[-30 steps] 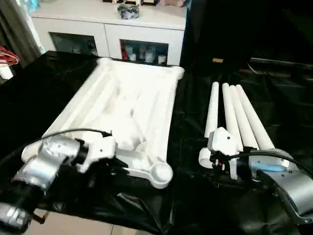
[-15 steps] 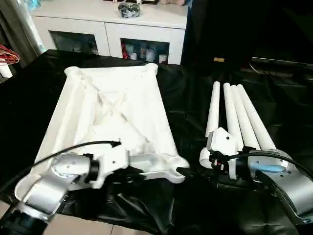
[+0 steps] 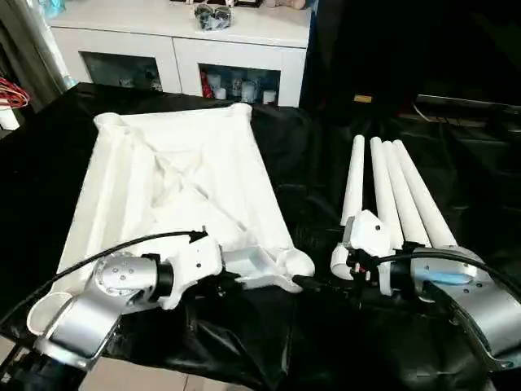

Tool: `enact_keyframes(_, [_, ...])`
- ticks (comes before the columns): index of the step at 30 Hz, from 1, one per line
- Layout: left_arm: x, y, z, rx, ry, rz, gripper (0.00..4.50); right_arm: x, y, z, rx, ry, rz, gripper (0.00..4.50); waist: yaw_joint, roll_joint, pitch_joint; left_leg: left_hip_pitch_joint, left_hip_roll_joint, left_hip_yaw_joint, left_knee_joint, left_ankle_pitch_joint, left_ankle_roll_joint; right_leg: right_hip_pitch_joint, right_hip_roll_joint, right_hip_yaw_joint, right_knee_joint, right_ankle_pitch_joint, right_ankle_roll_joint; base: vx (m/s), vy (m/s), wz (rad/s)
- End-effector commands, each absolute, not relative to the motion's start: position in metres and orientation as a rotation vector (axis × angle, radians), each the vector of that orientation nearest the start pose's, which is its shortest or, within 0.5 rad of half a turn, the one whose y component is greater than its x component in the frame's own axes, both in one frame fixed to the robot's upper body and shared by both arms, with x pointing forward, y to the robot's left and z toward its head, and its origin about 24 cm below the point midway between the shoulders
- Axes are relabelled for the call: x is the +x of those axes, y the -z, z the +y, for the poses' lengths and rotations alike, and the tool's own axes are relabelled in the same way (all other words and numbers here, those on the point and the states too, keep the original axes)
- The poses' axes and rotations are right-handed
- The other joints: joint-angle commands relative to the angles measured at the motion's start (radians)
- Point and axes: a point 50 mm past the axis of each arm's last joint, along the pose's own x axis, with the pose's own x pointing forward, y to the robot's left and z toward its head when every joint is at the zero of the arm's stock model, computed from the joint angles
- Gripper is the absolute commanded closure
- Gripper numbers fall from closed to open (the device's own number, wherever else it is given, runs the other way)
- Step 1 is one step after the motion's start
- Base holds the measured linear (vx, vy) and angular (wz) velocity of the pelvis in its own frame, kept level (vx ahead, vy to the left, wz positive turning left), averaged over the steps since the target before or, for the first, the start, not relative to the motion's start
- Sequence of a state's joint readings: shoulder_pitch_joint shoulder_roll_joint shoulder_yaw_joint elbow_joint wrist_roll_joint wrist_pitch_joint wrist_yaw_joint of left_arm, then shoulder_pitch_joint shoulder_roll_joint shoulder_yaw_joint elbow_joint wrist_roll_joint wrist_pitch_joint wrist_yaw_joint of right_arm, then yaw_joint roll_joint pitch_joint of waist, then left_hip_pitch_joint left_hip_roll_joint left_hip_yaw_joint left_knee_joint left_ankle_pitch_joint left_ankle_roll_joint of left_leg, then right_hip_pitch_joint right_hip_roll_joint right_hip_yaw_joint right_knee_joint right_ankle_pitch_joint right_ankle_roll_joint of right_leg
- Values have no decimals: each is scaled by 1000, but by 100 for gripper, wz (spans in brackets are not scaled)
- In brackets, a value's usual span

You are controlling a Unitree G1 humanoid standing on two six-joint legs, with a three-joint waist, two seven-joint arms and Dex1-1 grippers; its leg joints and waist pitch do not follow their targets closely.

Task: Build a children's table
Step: Move table base

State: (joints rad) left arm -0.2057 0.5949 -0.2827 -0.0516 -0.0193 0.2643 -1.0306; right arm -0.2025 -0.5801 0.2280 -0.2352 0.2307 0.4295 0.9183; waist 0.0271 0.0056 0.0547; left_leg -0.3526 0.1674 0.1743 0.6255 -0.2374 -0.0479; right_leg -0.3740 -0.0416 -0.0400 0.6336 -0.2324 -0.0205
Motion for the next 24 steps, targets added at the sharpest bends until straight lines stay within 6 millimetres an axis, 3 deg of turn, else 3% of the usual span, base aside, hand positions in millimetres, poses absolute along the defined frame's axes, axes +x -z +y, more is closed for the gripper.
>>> enact_keyframes(1, [263, -72, 173, 593, 1110, 347, 446, 251, -94, -145, -356, -1142, 266, 0, 3, 11, -57, 3, 67, -31, -79, -60, 46, 45, -99, 58, -67, 23, -258, 0, 0, 0])
enact_keyframes(12, [281, -71, 197, 608, 1171, 293, 446, 254, -95, -143, -364, -1136, 256, 0, 10, 16, -61, 7, 68, -30, -79, -56, 43, 44, -101, 58, -62, 63, -267, 0, 0, 0])
enact_keyframes(14, [282, -72, 198, 603, 1186, 291, 446, 254, -95, -143, -364, -1135, 254, 0, 11, 16, -62, 9, 70, -30, -79, -51, 40, 44, -103, 58, -58, 86, -272, 0, 0, 0])
enact_keyframes(15, [283, -73, 200, 606, 1202, 288, 446, 254, -95, -143, -364, -1134, 253, 0, 13, 20, -61, 8, 69, -29, -78, -49, 41, 43, -103, 58, -58, 92, -275, 0, 0, 0])
enact_keyframes(17, [284, -73, 201, 621, 1212, 271, 446, 254, -95, -143, -363, -1131, 253, 0, 14, 18, -62, 8, 68, -28, -78, -49, 41, 45, -103, 58, -58, 99, -276, 0, 0, 0])
enact_keyframes(18, [284, -71, 201, 640, 1220, 263, 446, 254, -95, -143, -363, -1127, 252, 0, 14, 23, -63, 8, 70, -30, -78, -51, 38, 45, -104, 58, -56, 104, -277, 0, 0, 0])
enact_keyframes(24, [285, -65, 201, 649, 1242, 254, 446, 252, -95, -143, -359, -1117, 248, 0, 14, 21, -61, 11, 72, -28, -80, -77, 22, 45, -104, 58, -59, 74, -277, 0, 0, 0])
